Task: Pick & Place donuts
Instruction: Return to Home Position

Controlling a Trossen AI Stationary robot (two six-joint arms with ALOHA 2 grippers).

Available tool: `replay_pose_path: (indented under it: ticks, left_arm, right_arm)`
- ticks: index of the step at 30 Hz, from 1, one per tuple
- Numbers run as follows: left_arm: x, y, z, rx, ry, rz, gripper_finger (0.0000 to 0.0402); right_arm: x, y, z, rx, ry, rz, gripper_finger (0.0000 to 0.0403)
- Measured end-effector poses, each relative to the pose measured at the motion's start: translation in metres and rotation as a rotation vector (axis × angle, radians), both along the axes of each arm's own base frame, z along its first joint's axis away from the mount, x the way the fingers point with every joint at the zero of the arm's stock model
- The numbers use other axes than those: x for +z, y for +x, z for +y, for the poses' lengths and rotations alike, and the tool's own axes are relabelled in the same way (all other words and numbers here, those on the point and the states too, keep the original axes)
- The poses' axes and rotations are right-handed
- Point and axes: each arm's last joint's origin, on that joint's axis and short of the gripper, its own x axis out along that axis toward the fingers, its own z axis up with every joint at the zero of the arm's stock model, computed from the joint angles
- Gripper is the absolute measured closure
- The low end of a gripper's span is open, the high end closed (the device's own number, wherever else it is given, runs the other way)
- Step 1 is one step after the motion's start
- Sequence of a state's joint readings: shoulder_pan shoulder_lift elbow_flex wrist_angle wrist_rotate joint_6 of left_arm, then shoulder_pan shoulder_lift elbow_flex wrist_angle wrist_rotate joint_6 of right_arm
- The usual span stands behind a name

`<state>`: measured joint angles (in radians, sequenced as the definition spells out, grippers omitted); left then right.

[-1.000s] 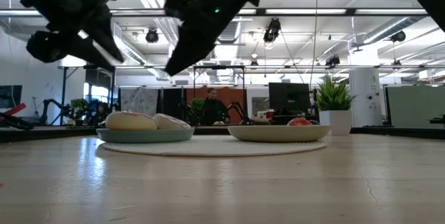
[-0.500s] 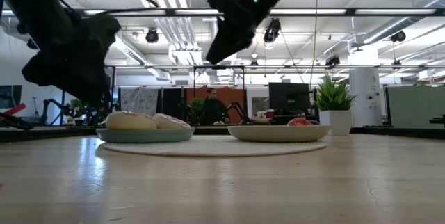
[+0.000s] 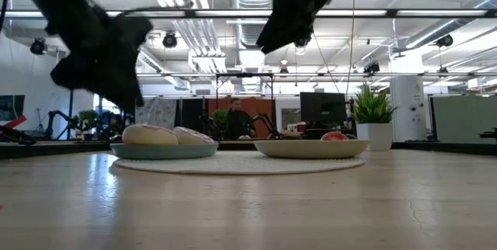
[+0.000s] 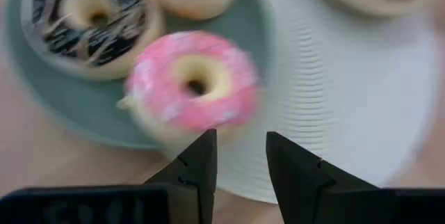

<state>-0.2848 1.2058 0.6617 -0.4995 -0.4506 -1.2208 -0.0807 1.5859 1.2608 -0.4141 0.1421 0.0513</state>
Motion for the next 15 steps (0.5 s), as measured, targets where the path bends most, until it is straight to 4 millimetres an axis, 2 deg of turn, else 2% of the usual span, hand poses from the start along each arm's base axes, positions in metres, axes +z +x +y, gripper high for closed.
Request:
replay_pose_path:
  ticks: [6, 15]
  left_arm:
    - [0.042, 0.005, -0.005, -0.103, 0.022, -0.122, 0.0303]
    - [0.102, 0.006, -0.002, -0.056, 0.020, -0.326, 0.0303]
  right_arm:
    - [0.015, -0.047, 0.003, -0.059, -0.013, -0.060, 0.0177]
    - [0.021, -0.132, 0.019, -0.218, 0.243, -0.216, 0.0177]
